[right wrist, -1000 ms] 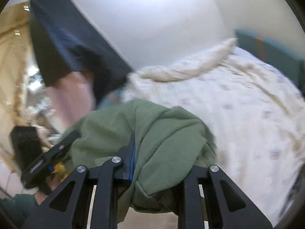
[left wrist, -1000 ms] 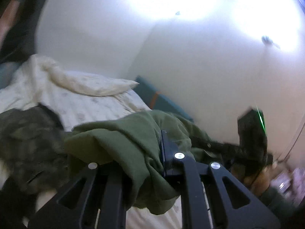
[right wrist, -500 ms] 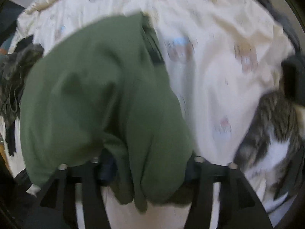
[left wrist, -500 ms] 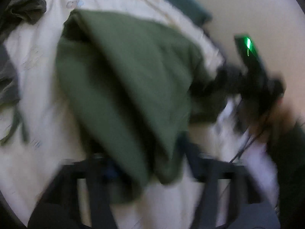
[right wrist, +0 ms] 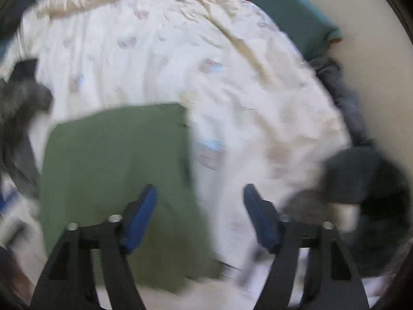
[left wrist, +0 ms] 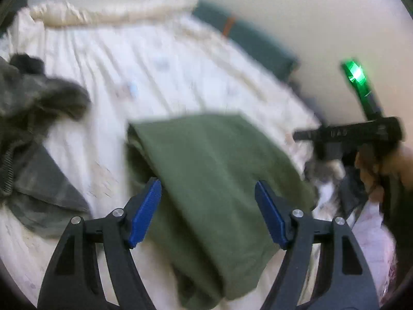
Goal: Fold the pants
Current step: 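Place the folded pants at the duvet edge and open both grippers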
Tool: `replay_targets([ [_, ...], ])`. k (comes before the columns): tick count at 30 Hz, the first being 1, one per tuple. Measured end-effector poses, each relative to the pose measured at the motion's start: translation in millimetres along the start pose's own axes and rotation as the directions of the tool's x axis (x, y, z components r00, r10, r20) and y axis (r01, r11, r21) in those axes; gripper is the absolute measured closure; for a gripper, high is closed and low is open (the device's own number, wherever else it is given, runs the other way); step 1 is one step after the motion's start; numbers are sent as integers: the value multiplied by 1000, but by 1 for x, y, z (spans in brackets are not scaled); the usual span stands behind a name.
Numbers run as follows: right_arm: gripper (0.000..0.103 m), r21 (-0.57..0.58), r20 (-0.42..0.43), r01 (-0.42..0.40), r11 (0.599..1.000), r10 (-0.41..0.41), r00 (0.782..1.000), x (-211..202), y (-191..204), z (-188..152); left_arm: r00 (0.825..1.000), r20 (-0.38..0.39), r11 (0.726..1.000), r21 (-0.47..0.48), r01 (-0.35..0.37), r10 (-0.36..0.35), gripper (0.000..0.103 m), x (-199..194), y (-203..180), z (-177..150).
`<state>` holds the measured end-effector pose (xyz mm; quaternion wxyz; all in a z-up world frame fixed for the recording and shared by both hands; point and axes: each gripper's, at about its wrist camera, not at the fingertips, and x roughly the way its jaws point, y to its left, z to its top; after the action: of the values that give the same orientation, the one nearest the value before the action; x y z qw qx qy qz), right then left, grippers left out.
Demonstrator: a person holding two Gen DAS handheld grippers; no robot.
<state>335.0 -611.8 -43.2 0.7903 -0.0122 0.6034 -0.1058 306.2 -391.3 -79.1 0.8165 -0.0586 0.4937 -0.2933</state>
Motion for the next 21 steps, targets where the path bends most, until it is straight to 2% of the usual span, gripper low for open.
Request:
replay_targets([
  [2,48,-22,-53,40,999,-41,998,38,14,-14,993,-111,999,26,-25,28,34,35,-10,-8],
  [3,49,-22,-97,36,999,-38,995,55,24,-16,985,-166,998,35,-46,51,33,52,-10,-19],
  [6,49,47,-189,-20,999,28,982,97,22,-40,950,-309,998,-20,-58,49,30,95,6,-55],
  [7,48,60,-209,-35,998,46,977,109,22,-47,939,-338,998,-4,-66,61,29,107,10,-65],
  [8,48,68,-224,-41,997,56,973,118,22,-55,941,-327,996,45,-79,89,29,111,7,-74],
  [10,46,35,-169,-3,999,9,986,131,31,-68,952,-270,984,140,-109,143,29,113,-2,-85],
  [12,43,14,-122,39,999,-37,992,130,38,-71,955,-254,982,144,-120,154,28,113,-3,-87],
  [14,43,3,-84,37,999,-37,996,123,38,-73,955,-259,986,110,-121,147,28,107,-4,-79],
  [16,40,8,-47,6,1000,-6,999,105,30,-73,960,-246,990,74,-120,135,28,88,-7,-73],
  [18,40,72,17,-52,996,51,999,77,16,-74,971,-221,995,52,-85,95,27,67,-8,-68],
  [19,40,106,55,-94,990,89,995,64,10,-76,977,-197,996,59,-73,83,26,49,-10,-68],
  [21,38,172,149,-193,966,169,974,33,1,-81,982,-156,991,86,-98,111,18,22,-8,-71],
])
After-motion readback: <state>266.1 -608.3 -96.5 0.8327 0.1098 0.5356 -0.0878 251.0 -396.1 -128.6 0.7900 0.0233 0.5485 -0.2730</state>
